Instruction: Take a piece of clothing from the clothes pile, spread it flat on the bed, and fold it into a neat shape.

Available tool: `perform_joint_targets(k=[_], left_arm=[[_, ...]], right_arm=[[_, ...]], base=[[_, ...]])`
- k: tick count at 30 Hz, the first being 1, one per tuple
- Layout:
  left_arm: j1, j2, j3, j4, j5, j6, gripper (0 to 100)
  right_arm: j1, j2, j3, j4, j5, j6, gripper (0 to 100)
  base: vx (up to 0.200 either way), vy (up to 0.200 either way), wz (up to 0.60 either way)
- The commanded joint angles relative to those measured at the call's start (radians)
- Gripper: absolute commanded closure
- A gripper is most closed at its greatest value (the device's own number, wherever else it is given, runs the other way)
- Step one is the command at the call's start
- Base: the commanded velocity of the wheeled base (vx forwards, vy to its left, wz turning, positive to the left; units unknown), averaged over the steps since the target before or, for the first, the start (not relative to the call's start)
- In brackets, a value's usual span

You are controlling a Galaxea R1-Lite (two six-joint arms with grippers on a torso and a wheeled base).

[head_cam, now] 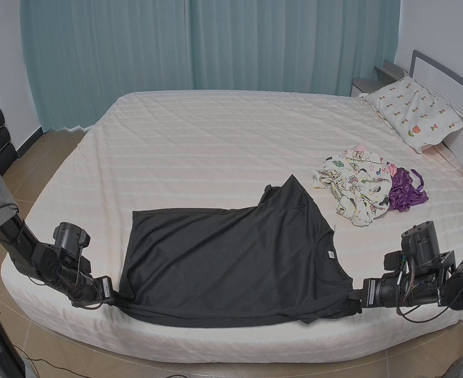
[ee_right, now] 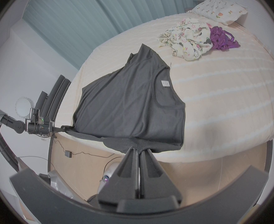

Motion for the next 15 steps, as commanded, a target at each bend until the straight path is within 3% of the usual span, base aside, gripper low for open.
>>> perform_joint_targets(k=[1,11,15], left_arm=[[-0.007,-0.085,-0.093,0.168,-0.003,0.006,100],[-0.016,-0.132,-0.21,0.53,0.002,0.101,100],[-0.016,-0.123,-0.233,0.567,0.002,0.107,100]], right_arm=[[-0.031,0.004,-0.09,0.067,0.001,-0.009,100],[-0.095,-0.013,-0.044,0.137,0.006,-0.096,100],[-0.095,-0.022,-0.027,0.148,0.007,-0.118,100]], base=[[0.0,0.0,0.0],[0.0,0.0,0.0],[0.0,0.0,0.0]])
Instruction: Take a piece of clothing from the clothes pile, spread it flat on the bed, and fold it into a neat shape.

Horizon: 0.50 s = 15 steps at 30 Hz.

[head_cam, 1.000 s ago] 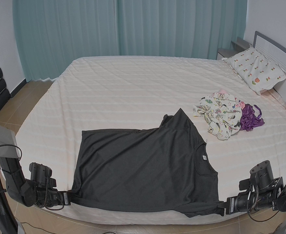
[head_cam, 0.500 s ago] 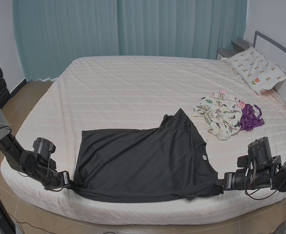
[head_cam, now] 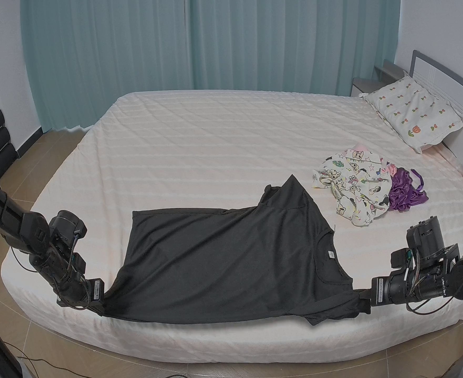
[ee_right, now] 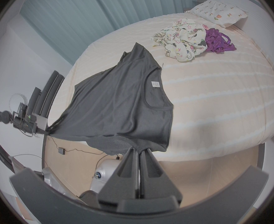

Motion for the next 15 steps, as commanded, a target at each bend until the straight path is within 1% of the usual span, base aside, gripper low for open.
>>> perform_joint_targets(k=[1,10,11,14,15], left_arm=[[-0.002,-0.01,-0.055,0.016,0.002,0.014,100],[0.0,0.043,-0.164,0.016,0.002,0.0,100],[0.0,0.066,-0.204,0.016,0.003,-0.021,100],[0.0,0.095,-0.245,0.015,0.006,-0.052,100],[0.0,0.128,-0.29,0.013,0.008,-0.077,100]], right_arm=[[-0.013,-0.015,0.021,0.012,0.006,-0.016,100],[-0.025,0.024,-0.076,0.007,0.013,-0.007,100],[-0.025,0.051,-0.113,0.002,0.016,-0.005,100],[-0.025,0.084,-0.149,0.001,0.016,-0.005,100],[-0.025,0.119,-0.186,0.001,0.014,-0.005,100]], base=[[0.0,0.0,0.0],[0.0,0.0,0.0],[0.0,0.0,0.0],[0.0,0.0,0.0],[0.0,0.0,0.0]])
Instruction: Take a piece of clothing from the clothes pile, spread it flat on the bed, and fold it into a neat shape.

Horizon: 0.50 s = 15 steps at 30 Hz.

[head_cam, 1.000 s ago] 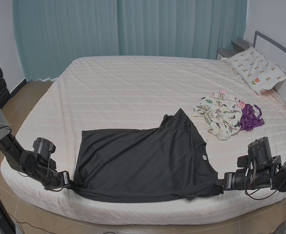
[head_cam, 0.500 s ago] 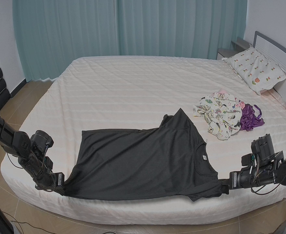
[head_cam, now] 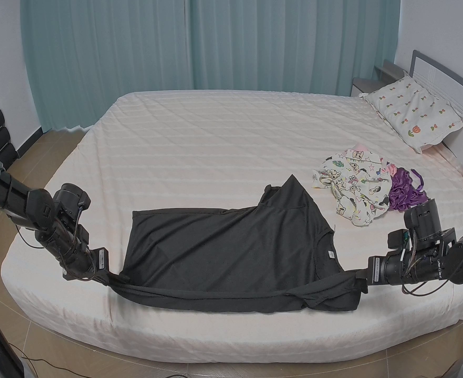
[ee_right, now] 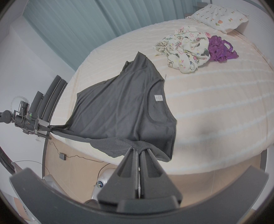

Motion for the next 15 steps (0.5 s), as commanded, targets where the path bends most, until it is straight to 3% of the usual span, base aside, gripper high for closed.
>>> perform_joint_targets(k=[1,15], left_arm=[[0.0,0.097,-0.107,-0.004,0.004,-0.046,100],[0.0,0.361,-0.406,0.004,0.027,-0.15,100]], right_arm=[[-0.001,0.1,-0.092,-0.003,0.0,0.001,100],[-0.033,0.329,-0.321,-0.003,-0.004,-0.002,100]], base=[[0.0,0.0,0.0],[0.0,0.0,0.0]])
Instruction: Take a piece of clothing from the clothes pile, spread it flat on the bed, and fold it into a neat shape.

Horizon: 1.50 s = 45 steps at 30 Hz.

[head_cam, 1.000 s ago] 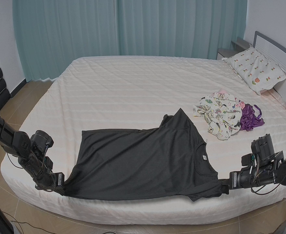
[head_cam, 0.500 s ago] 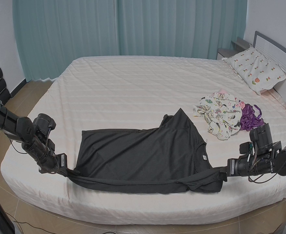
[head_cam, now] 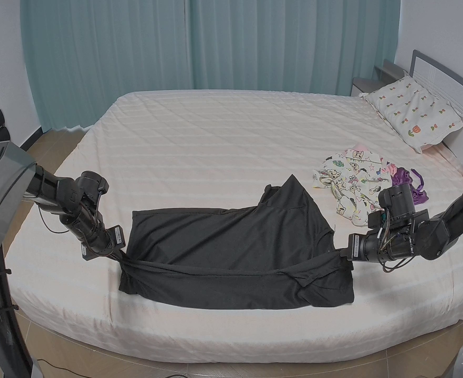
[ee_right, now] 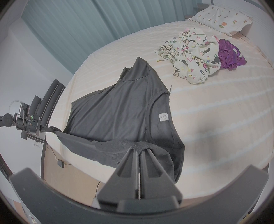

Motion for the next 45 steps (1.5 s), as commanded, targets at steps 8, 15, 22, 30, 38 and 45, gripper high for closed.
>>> perform_joint_targets(k=[8,15,22,30,38,45], left_arm=[[0.004,0.199,-0.209,0.01,0.018,-0.032,100],[0.0,0.253,-0.261,0.013,0.084,-0.044,0],[0.008,0.25,-0.292,0.016,0.072,-0.124,0],[0.057,0.127,-0.173,0.016,-0.066,-0.149,0],[0.03,-0.025,0.11,-0.196,-0.175,-0.302,0],[0.007,-0.039,0.273,-0.421,-0.183,-0.388,0]], right_arm=[[-0.015,0.217,-0.153,-0.012,0.001,0.0,100],[-0.015,0.277,-0.198,-0.019,0.005,0.012,0],[-0.013,0.274,-0.173,-0.158,0.0,0.244,0],[0.051,0.296,-0.138,-0.158,-0.015,0.48,0],[0.094,0.404,-0.205,-0.157,-0.077,0.517,0],[0.1,0.412,-0.227,-0.12,-0.092,0.502,0]], base=[[0.0,0.0,0.0],[0.0,0.0,0.0],[0.0,0.0,0.0],[0.0,0.0,0.0],[0.0,0.0,0.0],[0.0,0.0,0.0]])
